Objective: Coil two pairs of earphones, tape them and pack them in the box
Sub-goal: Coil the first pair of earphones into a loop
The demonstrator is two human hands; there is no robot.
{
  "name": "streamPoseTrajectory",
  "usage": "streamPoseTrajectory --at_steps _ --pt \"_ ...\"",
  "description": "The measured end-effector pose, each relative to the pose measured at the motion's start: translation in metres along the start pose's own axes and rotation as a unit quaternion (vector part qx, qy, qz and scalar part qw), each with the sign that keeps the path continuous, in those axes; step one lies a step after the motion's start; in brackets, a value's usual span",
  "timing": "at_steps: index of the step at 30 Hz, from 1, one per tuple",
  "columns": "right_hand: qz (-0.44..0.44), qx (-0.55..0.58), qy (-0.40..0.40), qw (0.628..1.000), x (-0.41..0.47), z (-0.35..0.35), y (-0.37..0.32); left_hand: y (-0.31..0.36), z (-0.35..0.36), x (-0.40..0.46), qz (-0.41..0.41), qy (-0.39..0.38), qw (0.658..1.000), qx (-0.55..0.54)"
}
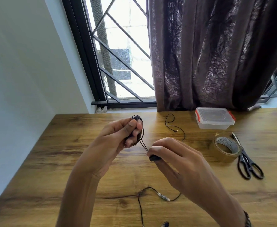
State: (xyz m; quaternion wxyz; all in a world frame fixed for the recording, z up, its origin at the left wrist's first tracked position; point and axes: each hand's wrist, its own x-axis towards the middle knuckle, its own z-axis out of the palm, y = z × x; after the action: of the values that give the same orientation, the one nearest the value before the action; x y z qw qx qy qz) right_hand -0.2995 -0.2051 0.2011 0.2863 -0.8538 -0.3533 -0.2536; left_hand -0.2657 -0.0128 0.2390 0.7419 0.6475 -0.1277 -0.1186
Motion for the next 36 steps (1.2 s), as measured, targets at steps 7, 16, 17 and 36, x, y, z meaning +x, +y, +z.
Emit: streamPoseTrajectory --at_steps 7,16,17,36 --pt "-0.011 -0.009 -0.046 0.999 -0.003 0.004 -0.007 -0.003 0.005 0.006 -0.013 0.055 0.998 -0.007" --pt "0.015 0.011 -0.013 1.000 0.002 0.012 -0.011 -0.008 0.009 0.007 -0.014 0.099 0.991 -0.086" --pt "0.015 0.023 -0.014 1.000 0.005 0.009 -0.011 -0.009 0.010 0.006 -0.008 0.096 0.994 -0.051" --pt "0.029 0.143 -0.031 0.989 0.037 -0.021 0.009 -0.009 0.010 -0.003 0.003 0.070 0.997 0.014"
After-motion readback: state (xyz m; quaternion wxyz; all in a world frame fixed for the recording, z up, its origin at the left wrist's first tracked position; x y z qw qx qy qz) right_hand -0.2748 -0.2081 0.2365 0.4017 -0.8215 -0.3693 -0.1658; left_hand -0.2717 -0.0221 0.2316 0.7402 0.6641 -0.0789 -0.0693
